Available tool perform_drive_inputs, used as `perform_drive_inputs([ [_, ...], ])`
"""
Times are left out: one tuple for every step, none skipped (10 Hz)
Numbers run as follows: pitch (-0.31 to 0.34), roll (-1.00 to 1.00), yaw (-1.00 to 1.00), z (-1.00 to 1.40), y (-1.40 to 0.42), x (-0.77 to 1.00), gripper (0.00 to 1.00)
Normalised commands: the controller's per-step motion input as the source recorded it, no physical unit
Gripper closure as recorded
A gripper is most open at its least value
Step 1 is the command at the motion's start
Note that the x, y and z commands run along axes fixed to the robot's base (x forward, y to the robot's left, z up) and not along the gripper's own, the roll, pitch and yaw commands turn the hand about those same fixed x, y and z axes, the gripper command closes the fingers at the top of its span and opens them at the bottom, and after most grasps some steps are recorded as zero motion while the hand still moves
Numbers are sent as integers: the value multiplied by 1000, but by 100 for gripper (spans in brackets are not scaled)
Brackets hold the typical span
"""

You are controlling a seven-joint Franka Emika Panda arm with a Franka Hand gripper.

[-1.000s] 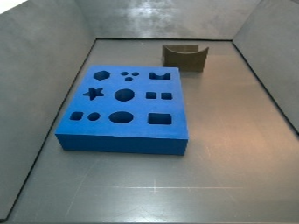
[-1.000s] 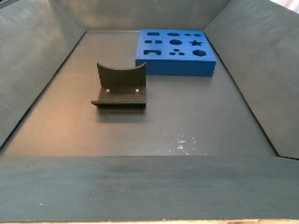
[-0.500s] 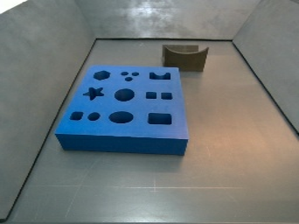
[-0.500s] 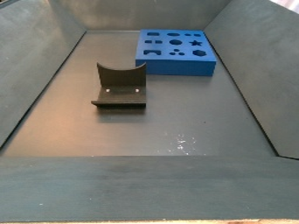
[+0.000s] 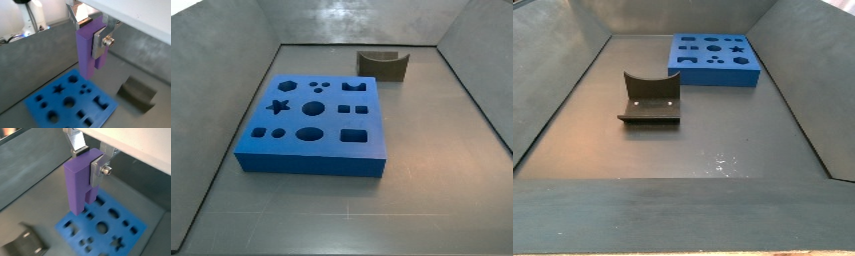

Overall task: Pick up the double-square object. Move up. Place the double-square object on the fixture. Regrasp the double-square object. Move to above the board. Insert the double-square object.
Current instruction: Move to above the board, then insert the double-square object.

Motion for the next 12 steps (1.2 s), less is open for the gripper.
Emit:
perform_drive_inputs([
  [-60, -523, -36, -47, -262, -250, 100],
  [-32, -315, -24, -26, -123, -133, 100],
  [-19, -216, -17, -15, -70, -83, 100],
  [0, 0, -983, -77, -94, 0, 100],
  [0, 0, -971, -69, -106, 0, 100],
  [0, 0, -977, -74, -103, 0, 100],
  [0, 0, -986, -83, -97, 0, 100],
  [0, 0, -980, -77, -97, 0, 100],
  [0, 0, -971, -74, -111, 0, 100],
  [17, 0, -917, -129, -177, 0, 100],
  [31, 0, -874, -194, -211, 26, 100],
  [0, -131, -791, -317, -263, 0, 100],
])
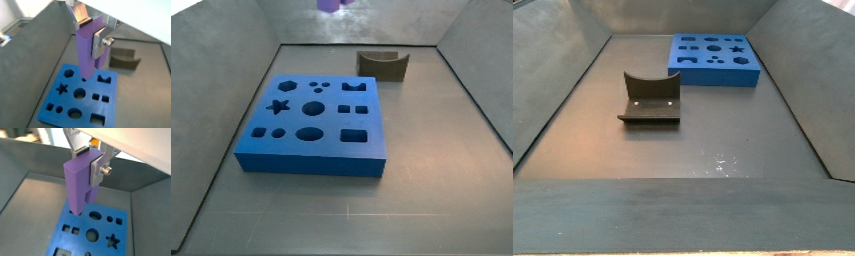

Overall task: Pick up the double-square object. Move up. Place the double-square object on the fixture. Regrasp the double-square object. Move to above the board. Insert the double-square object.
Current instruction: Insert the double-square object.

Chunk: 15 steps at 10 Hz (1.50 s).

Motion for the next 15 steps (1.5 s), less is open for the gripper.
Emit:
perform_drive_inputs([
  [0, -269, -717, -374, -217, 0, 100],
  [91, -291, -680, -351, -229, 0, 100],
  [80, -329, -703, -326, -194, 0, 100],
  [51, -400, -717, -277, -143, 0, 100],
  [6, -411, -731, -263, -129, 0, 100],
  [0, -343, -820, -337, -74, 0, 100],
  [0, -71, -957, -469, -63, 0, 100],
  [0, 0, -1000, -357, -34, 0, 100],
  [0, 77, -997, -220, -46, 0, 100],
  [0, 86, -994, -220, -46, 0, 100],
  [0, 103, -989, -240, -31, 0, 100],
  [43, 54, -1000, -291, 0, -23, 100],
  [131, 0, -986, -294, 0, 0, 100],
  [54, -129, -831, -151, 0, 183, 100],
  [126, -226, -569, -97, 137, 514, 100],
])
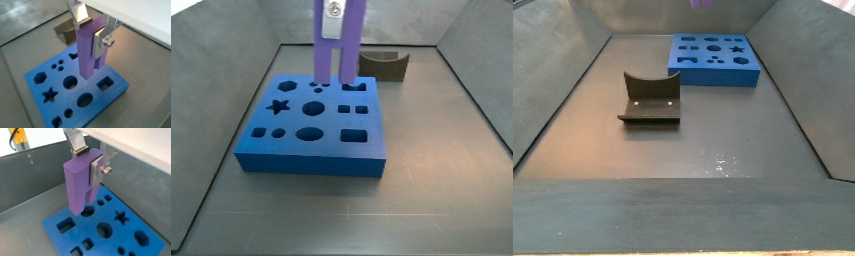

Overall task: Pick up the double-square object. Move up. Place the double-square object on the fixture. Regrasp the double-square object. Move to above the board. Insert the double-square object.
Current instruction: Insert the double-square object.

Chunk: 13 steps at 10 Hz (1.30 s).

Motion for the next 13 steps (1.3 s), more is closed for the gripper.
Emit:
perform_drive_inputs([
  [229, -303, -511, -243, 186, 534, 100],
  [326, -300, -531, -266, 169, 457, 100],
  [426, -100, -460, -354, 269, 494, 100],
  [491, 49, -314, -426, 306, 594, 100],
  [446, 0, -311, -411, 489, 494, 100],
  [214, 0, -140, -323, 503, 254, 100],
  [51, 6, -106, -89, 394, 17, 100],
  [-86, -54, -17, -191, 286, 0, 100],
  [-229, -289, 0, -260, 183, 54, 100],
  [-211, -160, 6, -291, 57, 106, 100],
  [-294, -20, 211, -434, 86, 0, 100],
  [-294, -140, 194, -411, 134, 20, 100],
  [-140, 11, 214, -286, 3, 0, 100],
])
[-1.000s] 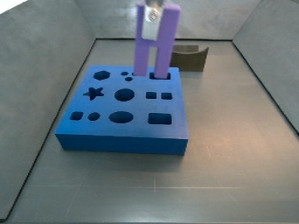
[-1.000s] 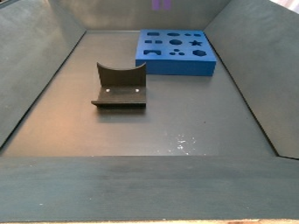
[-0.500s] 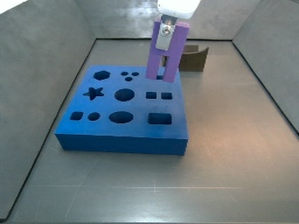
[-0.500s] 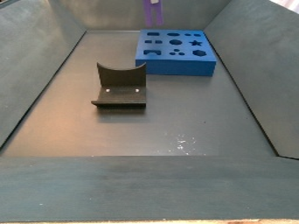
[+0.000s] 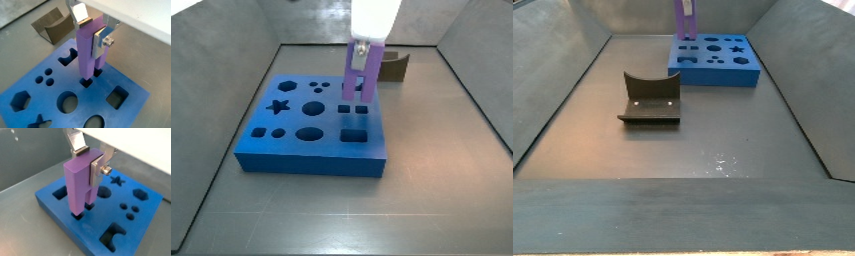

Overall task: Pick up the double-square object. Move up. Place the double-square object on the fixture. Regrasp the double-square object. Move to above the board. Insert the double-square object.
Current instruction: Insert the double-square object.

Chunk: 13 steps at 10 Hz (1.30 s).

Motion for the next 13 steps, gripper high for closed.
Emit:
perform_drive_inputs([
  [0, 86, 231, -160, 0, 0, 100],
  [0, 23, 80, -66, -9, 83, 100],
  [0, 0, 0, -74, 0, 31, 100],
  [0, 0, 0, -257, 0, 51, 100],
  [0, -106, 0, -434, 0, 69, 100],
  [0, -31, 0, -366, 0, 40, 100],
  [0, 0, 0, -243, 0, 0, 100],
  [0, 0, -11, -154, 0, 0, 100],
  [0, 0, -20, -100, 0, -97, 100],
  [-103, 0, -17, -109, 0, -191, 100],
  [-54, 46, -86, -37, 0, -243, 100],
  [-6, 169, -140, -31, -3, -257, 100],
  [-3, 183, -169, 0, 0, -317, 100],
])
